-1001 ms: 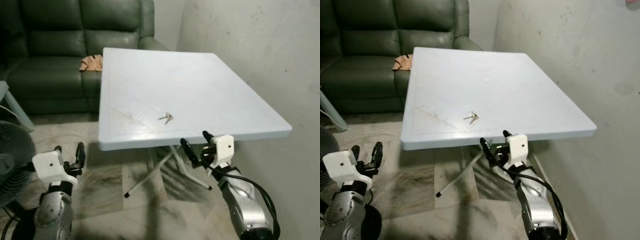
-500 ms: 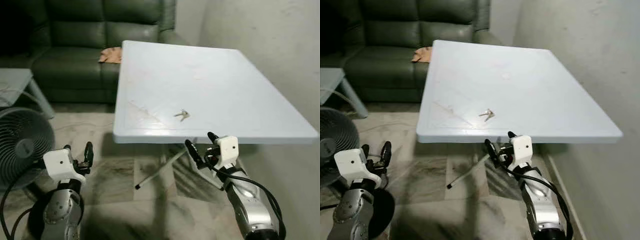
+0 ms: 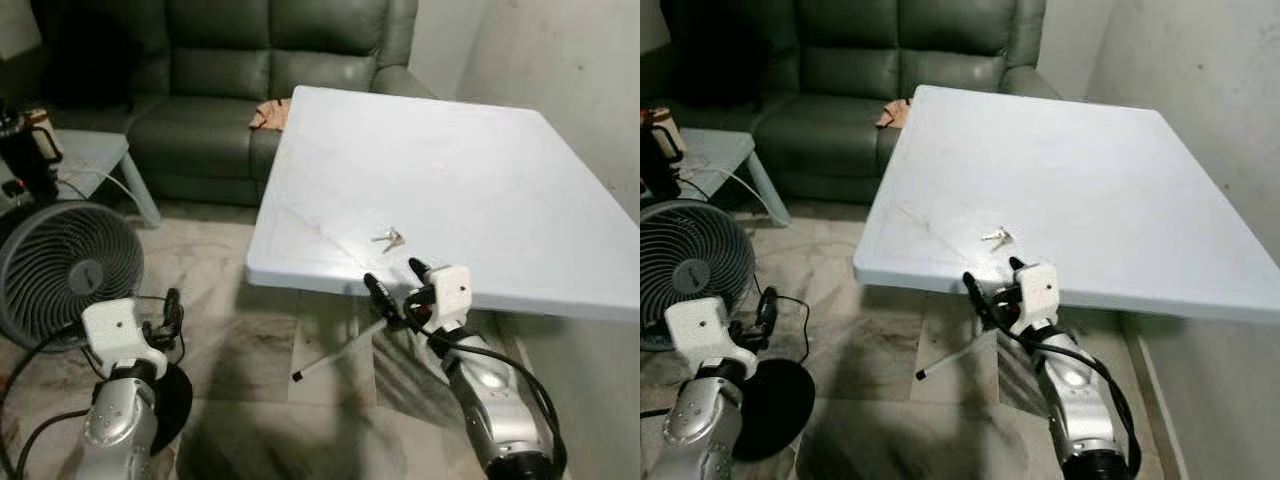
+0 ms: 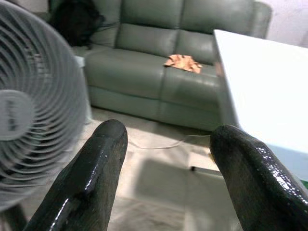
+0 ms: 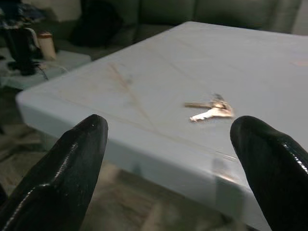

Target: Hang keys on a hook

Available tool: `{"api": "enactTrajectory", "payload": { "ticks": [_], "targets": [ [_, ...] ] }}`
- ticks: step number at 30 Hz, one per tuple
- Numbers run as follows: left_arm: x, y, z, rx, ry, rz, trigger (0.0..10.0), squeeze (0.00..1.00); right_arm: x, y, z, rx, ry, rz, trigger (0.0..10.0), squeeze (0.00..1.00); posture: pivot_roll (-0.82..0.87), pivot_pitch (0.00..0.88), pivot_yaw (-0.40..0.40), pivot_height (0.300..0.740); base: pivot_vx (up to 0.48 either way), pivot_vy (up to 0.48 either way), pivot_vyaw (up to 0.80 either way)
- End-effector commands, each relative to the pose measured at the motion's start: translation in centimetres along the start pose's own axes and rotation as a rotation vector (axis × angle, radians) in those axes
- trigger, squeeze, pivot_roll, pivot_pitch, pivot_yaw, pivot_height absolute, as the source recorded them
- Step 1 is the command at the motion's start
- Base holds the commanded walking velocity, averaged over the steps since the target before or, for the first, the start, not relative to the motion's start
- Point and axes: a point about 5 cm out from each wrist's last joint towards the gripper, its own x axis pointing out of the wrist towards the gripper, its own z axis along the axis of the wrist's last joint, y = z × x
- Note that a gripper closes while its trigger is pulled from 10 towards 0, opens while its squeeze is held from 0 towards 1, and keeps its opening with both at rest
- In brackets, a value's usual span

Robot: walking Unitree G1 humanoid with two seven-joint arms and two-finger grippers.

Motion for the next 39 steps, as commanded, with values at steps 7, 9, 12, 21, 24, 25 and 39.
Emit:
{"api": "enactTrajectory", "payload": {
  "ticks": [7, 9, 12, 21, 24, 25, 39],
  "targets": [
    [0.1, 0.3, 0.1, 0.007, 0.002, -0.006, 10.0, 0.0, 0.3, 0.4, 0.1, 0.014, 0.0, 0.023, 10.0, 0.0, -0.06, 0.0, -0.051, 0.732, 0.263, 0.0, 0.0],
    [0.1, 0.2, 0.2, 0.0, 0.0, -0.01, 10.0, 0.0, 0.3, 0.4, 0.0, 0.015, 0.001, 0.026, 10.0, 0.0, -0.06, 0.0, -0.05, 0.732, 0.337, 0.0, 0.0],
    [0.2, 0.2, 0.3, -0.003, -0.002, -0.013, 10.0, 0.0, 0.3, 0.4, 0.0, 0.014, 0.002, 0.028, 10.0, 0.0, -0.06, 0.0, -0.051, 0.732, 0.341, 0.0, 0.0],
    [0.3, 0.1, 0.3, -0.002, -0.007, -0.022, 10.0, 0.0, 0.3, 0.3, 0.0, 0.011, 0.001, 0.03, 10.0, 0.0, -0.06, 0.0, -0.05, 0.732, 0.344, 0.0, 0.0],
    [0.3, 0.0, 0.4, 0.015, -0.009, -0.018, 10.0, 0.0, 0.3, 0.3, 0.0, 0.01, 0.003, 0.033, 10.0, 0.0, -0.06, 0.0, -0.052, 0.732, 0.266, 0.0, 0.0],
    [0.3, 0.0, 0.4, 0.015, -0.009, -0.018, 10.0, 0.0, 0.3, 0.3, 0.0, 0.011, 0.003, 0.033, 10.0, 0.0, -0.06, 0.0, -0.052, 0.732, 0.266, 0.0, 0.0],
    [-0.8, -1.6, 0.7, 0.033, -0.061, -0.114, 10.0, 0.0, 0.3, 0.3, -0.3, -0.041, 0.062, 0.122, 10.0, 0.0, -0.06, 0.0, -0.058, 0.732, 0.0, 0.0, 0.0]
  ]
}}
